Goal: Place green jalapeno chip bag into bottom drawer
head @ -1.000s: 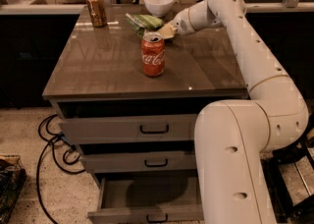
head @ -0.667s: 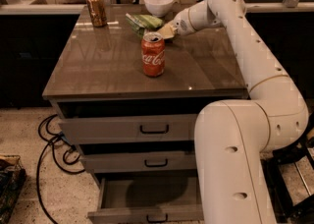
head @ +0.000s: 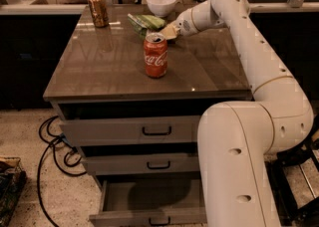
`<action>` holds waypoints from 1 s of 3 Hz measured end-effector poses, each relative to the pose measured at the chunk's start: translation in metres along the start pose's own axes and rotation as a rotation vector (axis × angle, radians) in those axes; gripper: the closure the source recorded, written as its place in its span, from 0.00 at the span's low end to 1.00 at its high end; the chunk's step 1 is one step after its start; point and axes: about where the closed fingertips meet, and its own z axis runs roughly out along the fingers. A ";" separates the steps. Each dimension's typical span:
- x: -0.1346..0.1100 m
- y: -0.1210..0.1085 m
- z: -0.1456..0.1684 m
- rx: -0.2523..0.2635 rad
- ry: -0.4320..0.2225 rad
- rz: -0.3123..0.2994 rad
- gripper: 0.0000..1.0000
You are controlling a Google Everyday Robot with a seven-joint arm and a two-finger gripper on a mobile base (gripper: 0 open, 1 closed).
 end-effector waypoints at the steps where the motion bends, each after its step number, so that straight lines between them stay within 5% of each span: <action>1: 0.000 0.000 0.000 0.000 0.000 0.000 1.00; 3: 0.000 0.000 0.000 0.000 0.000 0.000 1.00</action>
Offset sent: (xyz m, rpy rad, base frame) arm -0.0096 -0.0120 0.0142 -0.0744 -0.0266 -0.0259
